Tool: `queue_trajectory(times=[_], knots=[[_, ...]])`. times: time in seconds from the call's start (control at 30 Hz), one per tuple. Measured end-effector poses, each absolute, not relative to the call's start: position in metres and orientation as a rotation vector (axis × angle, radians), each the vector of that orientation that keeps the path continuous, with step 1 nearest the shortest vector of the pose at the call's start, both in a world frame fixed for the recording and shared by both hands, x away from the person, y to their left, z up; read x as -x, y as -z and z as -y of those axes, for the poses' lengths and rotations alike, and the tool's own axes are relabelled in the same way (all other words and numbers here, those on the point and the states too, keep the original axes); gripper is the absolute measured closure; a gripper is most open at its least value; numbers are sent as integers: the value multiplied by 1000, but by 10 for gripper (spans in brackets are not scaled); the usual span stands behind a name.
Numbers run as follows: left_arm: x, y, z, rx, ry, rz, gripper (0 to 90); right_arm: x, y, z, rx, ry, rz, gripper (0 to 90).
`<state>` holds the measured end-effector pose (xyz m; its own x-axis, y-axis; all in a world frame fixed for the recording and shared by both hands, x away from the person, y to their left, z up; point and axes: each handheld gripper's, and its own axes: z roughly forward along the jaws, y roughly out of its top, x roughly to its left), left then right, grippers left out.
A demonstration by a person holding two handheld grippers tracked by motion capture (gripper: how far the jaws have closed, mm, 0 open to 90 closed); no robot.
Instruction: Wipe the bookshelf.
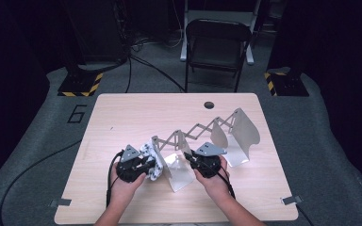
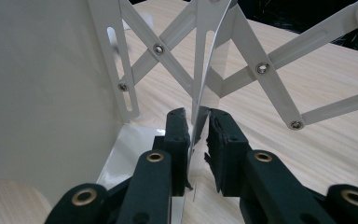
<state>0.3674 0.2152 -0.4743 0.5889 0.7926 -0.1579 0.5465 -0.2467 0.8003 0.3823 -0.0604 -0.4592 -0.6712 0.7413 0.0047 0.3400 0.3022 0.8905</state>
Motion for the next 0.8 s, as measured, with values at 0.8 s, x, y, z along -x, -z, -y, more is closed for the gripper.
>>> queue_trajectory(times=[0.8], knots=[[-365, 496, -205, -1985, -274, -1095, 713, -381, 461, 62, -993, -1353, -2173, 771]])
